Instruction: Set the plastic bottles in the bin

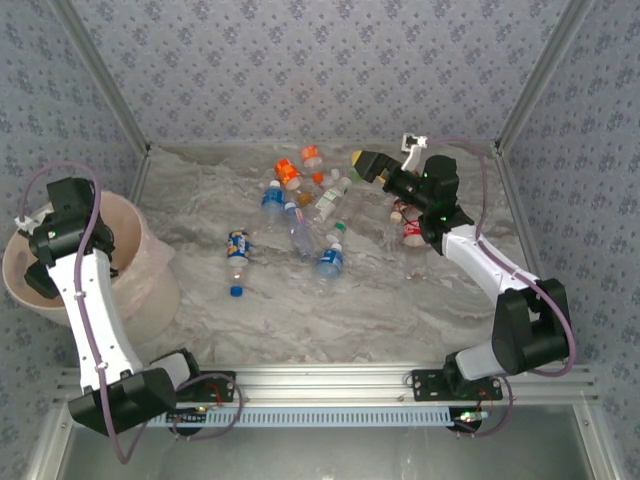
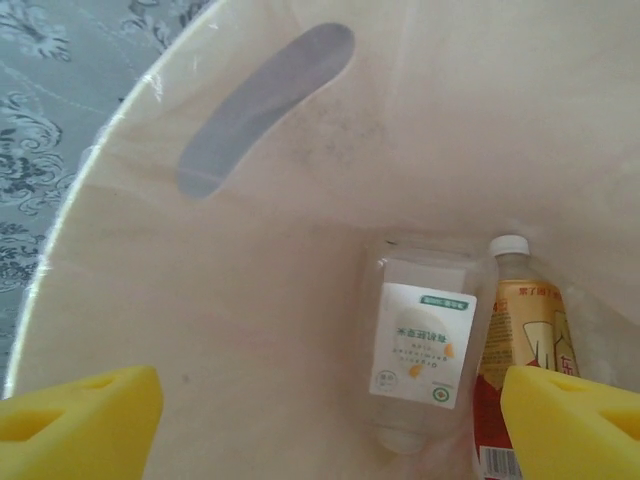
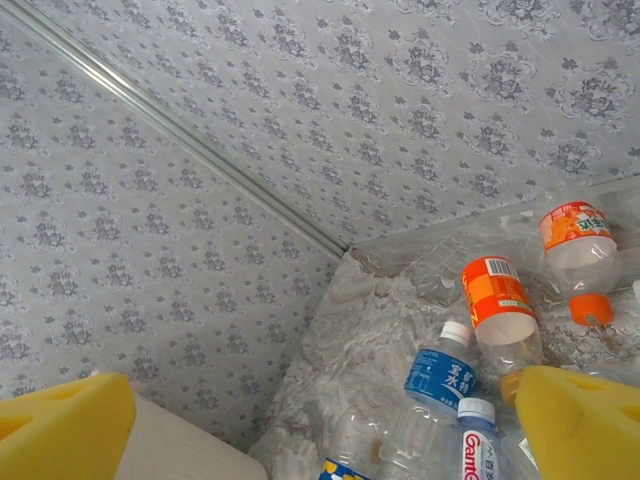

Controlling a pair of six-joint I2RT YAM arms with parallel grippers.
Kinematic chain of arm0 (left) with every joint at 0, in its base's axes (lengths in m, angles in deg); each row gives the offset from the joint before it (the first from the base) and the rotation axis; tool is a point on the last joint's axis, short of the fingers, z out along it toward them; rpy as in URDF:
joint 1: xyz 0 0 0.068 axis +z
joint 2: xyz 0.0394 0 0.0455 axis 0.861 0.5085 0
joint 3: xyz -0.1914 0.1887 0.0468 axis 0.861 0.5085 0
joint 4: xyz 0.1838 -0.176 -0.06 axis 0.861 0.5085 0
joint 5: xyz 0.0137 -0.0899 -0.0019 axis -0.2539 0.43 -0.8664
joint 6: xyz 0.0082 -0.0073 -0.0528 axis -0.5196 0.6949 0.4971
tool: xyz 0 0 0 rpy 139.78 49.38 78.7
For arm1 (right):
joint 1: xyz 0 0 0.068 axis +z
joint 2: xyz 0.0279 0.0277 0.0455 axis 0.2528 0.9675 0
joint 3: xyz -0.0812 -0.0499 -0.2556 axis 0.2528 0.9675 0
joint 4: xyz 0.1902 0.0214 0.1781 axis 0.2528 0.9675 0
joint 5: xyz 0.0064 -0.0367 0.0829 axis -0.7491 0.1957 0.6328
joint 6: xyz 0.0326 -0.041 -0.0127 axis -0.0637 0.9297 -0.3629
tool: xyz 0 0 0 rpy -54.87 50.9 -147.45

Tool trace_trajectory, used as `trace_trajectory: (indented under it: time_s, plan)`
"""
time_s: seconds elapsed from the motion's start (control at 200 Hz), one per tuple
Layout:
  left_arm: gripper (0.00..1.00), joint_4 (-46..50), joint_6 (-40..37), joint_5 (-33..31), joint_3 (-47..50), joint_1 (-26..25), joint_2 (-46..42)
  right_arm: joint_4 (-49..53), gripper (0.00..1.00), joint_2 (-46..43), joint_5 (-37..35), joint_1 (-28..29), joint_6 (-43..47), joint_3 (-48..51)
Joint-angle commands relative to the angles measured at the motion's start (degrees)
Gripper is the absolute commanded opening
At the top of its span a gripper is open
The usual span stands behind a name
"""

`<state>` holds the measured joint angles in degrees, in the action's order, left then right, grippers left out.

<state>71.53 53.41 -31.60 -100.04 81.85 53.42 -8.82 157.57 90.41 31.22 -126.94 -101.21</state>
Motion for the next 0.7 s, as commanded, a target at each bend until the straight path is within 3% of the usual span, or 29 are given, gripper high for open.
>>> trace_trajectory:
  time_s: [0.0, 0.21, 0.42, 0.695]
  plan:
    - [0.92, 0.5, -0.7, 2.7, -3.8, -0.3, -1.3, 1.3, 1.00, 0.8, 0.3, -0.4, -0.1, -0.7]
    - [0.98, -1.6, -0.5, 6.0, -6.8, -10.1, -0.8, 11.7, 1.00, 0.3, -7.8, -0.4, 1.8, -0.2]
    - [0.98, -6.4, 0.9, 2.0, -8.9, -23.9, 0.3, 25.6, 1.00, -1.2, -17.7, 0.8, 5.3, 0.7]
    - [0.98, -14.9, 0.3, 7.8, -9.7, -41.3, 4.5, 28.7, 1.00, -4.8, -21.6, 1.3, 5.2, 5.4]
